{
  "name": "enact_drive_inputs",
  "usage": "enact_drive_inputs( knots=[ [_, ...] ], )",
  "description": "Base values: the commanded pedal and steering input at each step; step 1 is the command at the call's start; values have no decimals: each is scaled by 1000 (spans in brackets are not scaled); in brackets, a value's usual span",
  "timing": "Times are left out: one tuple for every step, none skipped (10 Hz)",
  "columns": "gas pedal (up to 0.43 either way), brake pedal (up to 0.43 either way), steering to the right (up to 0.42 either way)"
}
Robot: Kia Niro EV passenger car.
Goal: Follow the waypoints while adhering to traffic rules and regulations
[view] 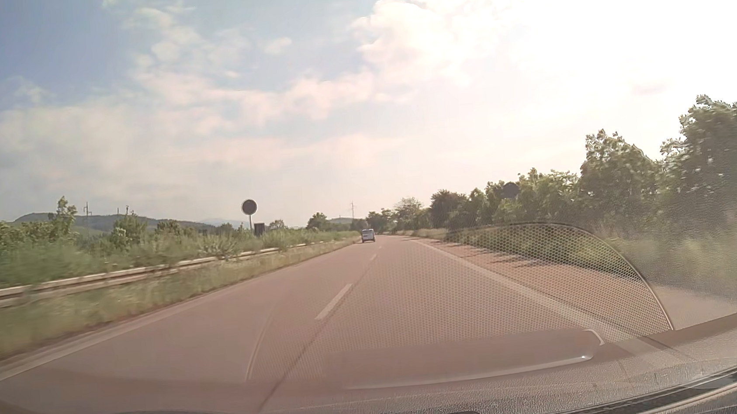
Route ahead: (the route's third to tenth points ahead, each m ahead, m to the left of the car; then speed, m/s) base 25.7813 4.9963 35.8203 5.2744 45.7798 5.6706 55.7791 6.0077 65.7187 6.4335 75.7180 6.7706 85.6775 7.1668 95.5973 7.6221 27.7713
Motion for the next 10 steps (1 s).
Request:
enact_drive_inputs(
  knots=[
    [197,0,-3],
    [197,0,-3],
    [197,0,-3],
    [197,0,-3],
    [197,0,-4],
    [197,0,-4],
    [209,0,-4],
    [209,0,-4],
    [209,0,-4],
    [209,0,-4]
  ],
)
